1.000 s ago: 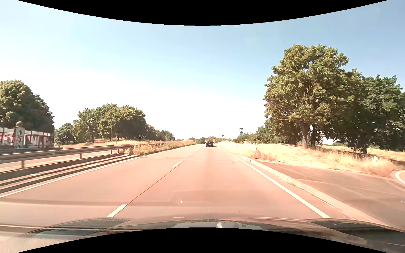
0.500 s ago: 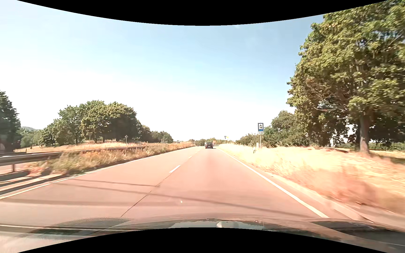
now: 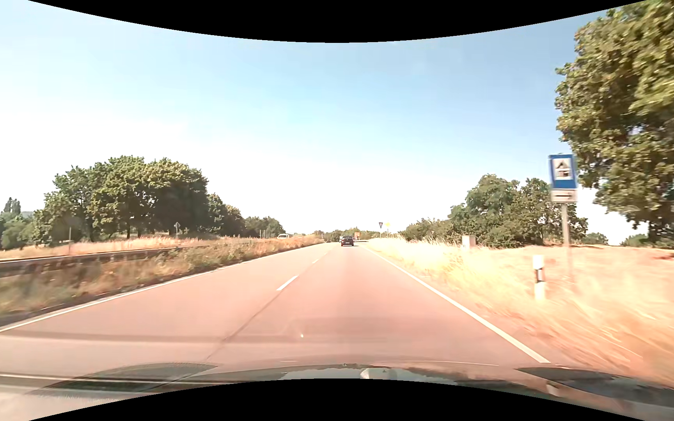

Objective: Follow the waypoints while adhering to traffic rules and regulations

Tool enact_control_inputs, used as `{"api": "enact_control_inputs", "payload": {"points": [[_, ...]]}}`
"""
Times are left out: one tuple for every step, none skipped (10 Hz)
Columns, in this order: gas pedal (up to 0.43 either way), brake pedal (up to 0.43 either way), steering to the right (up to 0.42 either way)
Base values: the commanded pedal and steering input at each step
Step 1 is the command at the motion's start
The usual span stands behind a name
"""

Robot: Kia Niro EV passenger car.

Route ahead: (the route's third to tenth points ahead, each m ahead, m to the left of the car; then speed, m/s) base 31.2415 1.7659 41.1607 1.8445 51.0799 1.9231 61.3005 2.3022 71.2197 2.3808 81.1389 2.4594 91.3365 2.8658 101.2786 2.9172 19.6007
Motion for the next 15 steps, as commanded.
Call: {"api": "enact_control_inputs", "payload": {"points": [[0.169,0.0,-0.001],[0.169,0.0,-0.001],[0.169,0.0,-0.001],[0.169,0.0,-0.001],[0.169,0.0,0.0],[0.169,0.0,-0.001],[0.169,0.0,0.0],[0.169,0.0,0.0],[0.169,0.0,0.0],[0.169,0.0,0.0],[0.169,0.0,0.001],[0.169,0.0,0.0],[0.169,0.0,0.0],[0.169,0.0,0.0],[0.169,0.0,0.0]]}}
